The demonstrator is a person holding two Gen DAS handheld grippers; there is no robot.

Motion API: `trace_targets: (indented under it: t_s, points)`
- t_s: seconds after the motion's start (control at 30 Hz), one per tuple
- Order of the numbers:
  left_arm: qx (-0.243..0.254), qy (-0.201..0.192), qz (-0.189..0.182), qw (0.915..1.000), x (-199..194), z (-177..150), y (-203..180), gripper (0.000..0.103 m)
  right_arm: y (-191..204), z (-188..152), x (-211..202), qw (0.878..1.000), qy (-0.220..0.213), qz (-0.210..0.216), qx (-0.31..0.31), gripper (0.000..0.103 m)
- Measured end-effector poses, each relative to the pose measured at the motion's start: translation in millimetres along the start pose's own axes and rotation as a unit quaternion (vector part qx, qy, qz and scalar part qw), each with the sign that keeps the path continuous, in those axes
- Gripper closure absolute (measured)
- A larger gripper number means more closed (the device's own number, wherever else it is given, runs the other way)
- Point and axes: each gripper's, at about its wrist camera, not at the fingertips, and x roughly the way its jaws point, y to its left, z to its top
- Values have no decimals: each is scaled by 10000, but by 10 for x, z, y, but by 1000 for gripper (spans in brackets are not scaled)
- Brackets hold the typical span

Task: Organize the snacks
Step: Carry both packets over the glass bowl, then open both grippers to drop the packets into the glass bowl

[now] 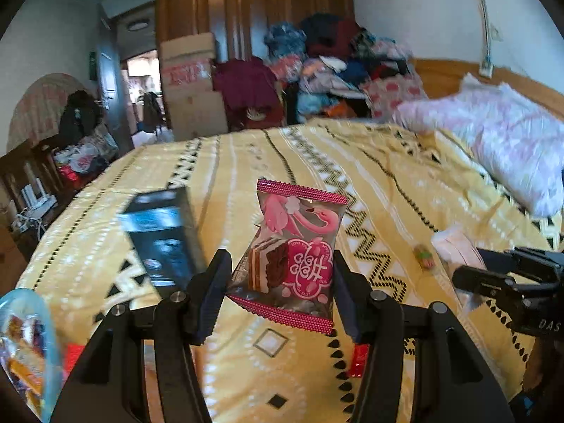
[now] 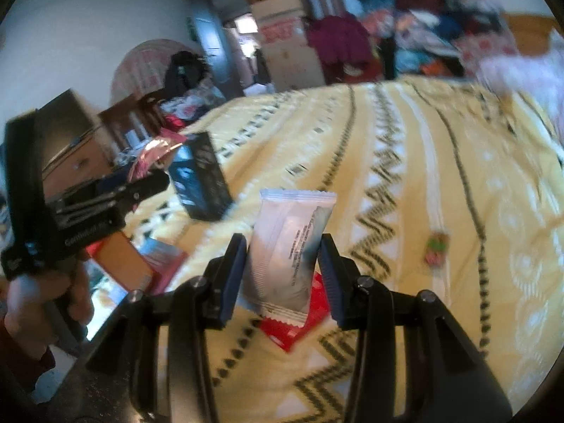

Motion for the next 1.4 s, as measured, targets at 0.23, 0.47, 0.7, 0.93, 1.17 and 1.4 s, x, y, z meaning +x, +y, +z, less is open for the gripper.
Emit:
trace_targets:
  t_s: [0.23,0.47,0.7,0.93,1.17,1.4]
  points:
    - [-446,-318,454,9975,-674,44,831,46,879,484,71,9964,-129,573,-608,61]
    - [-921,-421,1183,9878,-1270,-118,1911,46,2012,927,347,9816,-61,1592,-1051,61]
    - [-1380,-342,1911,9712,-1767,-439,2955,46,3102,1148,779,9588,300,2497,-1322,61]
    - [-1848,187,2324,9547,-1859,-802,3869,46,3982,1098,1311,9343,1104,2995,-1587,61]
    - [-2053,610,2504,9442,-1694,-1086,4297,46,4421,986,1667,9212,1624,3024,-1831,61]
    - [-2117,753,2452,9431,-1595,-1213,4352,46,4602,872,1750,9170,1792,2975,-1961,61]
